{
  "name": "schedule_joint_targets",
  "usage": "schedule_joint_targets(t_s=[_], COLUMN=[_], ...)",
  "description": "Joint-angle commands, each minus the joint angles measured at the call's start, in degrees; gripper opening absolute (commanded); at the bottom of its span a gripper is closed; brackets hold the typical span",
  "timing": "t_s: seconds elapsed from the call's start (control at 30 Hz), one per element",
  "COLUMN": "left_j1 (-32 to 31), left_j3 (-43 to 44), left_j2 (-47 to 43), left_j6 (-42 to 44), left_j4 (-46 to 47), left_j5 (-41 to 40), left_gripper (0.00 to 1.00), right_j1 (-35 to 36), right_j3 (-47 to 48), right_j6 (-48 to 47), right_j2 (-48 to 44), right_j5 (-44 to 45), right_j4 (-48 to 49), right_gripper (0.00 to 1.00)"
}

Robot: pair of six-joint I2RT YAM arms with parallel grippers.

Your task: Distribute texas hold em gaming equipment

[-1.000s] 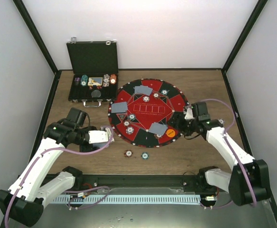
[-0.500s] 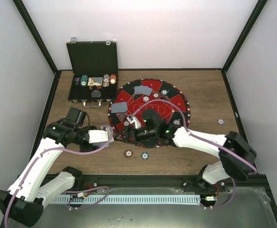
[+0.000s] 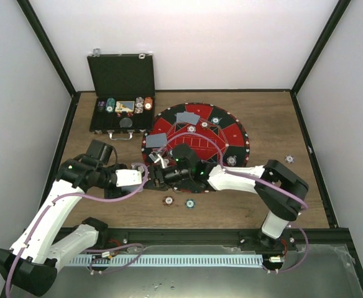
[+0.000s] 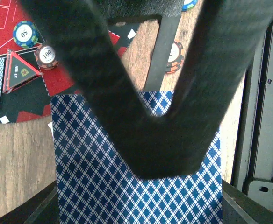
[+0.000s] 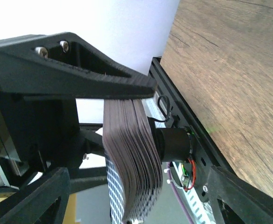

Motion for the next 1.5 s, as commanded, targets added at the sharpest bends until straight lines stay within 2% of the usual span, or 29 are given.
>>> schedule_joint_targets(t_s=[0.0,0.47,0.6,0.77,0.97,1.27,1.47], left_j1=[0.10,0.10,0.10,0.12,0.14,0.14,0.10], left_j3=[1.57,1.59,1.84,2.29,2.04,1.44,0.88], left_j2=[-0.20,-0.26,-0.22,-0.48,0.12,0.49,0.36], left_j6=[0.18,0.32,0.32,0.51,0.38,0.54,0.67], left_j4=[-0.50,-0.76,-1.11,-1.30,-0.77,-0.47,-0.14], left_j5=[1.74,1.75,1.81,1.87,2.28,1.67,0.94], left_gripper=[0.08,0.08,0.08,0.08,0.08,0.08,0.08], right_j1=[0.60,0.42,-2.14,-4.57,-4.53,-4.52,-4.39], right_j3=[3.90,6.66,3.30,-2.07,-3.77,-3.99,-7.66], right_j6=[1.72,4.32,5.15,5.69,5.34,3.75,4.19], right_j2=[3.40,12.14,13.15,11.26,8.18,1.18,-3.47], right_j5=[-2.78,-7.55,-8.66,-9.11,-8.80,-7.86,-6.34], right_j4=[5.03,12.14,13.90,16.55,16.01,10.91,10.80], right_gripper=[0.81,0.72,0.70,0.65,0.59,0.54,0.37])
